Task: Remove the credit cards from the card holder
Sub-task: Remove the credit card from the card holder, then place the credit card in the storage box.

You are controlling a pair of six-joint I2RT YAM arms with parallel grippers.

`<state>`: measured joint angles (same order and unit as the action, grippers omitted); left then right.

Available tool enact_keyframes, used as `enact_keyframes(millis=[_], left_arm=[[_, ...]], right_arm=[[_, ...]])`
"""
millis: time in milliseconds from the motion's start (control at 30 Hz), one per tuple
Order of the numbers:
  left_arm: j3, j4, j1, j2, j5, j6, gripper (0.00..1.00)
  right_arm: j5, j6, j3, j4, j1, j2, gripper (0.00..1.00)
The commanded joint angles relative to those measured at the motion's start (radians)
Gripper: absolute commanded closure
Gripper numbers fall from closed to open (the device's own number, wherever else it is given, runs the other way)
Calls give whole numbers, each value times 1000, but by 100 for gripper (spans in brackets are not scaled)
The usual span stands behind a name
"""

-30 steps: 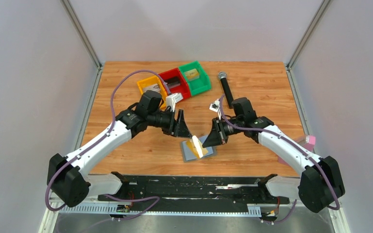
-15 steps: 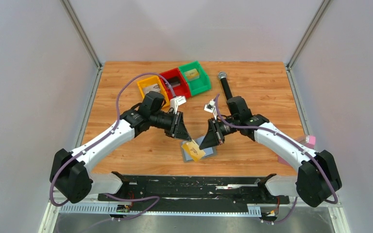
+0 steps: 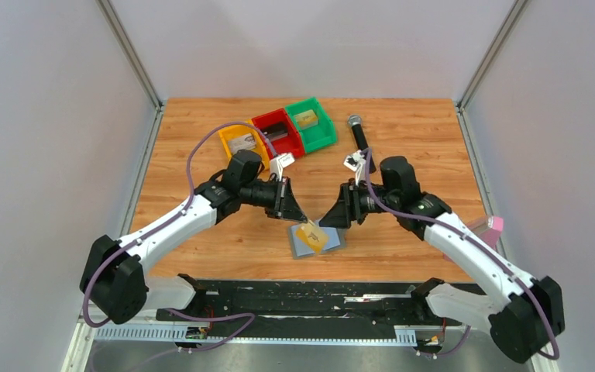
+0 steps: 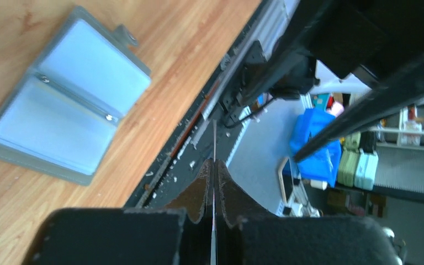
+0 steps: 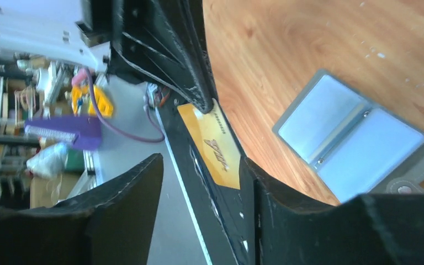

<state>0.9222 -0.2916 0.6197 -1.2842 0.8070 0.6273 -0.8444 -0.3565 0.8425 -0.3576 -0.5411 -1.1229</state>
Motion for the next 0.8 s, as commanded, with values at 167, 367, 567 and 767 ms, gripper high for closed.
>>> enact_keyframes(millis=[167, 367, 567, 767], left_arm=[[-117, 390, -17, 132, -243, 310, 100], [-216, 549, -15, 258, -417, 460, 100], [-258, 603, -15, 321, -497, 508, 100], [-279, 666, -16, 330, -496, 558, 100]], right_arm=[[286, -472, -236, 394, -1, 249, 38], [373, -613, -309, 497, -3, 323, 40], [385, -675, -364, 606, -1, 332, 47], [358, -734, -362, 688, -1, 295, 49]])
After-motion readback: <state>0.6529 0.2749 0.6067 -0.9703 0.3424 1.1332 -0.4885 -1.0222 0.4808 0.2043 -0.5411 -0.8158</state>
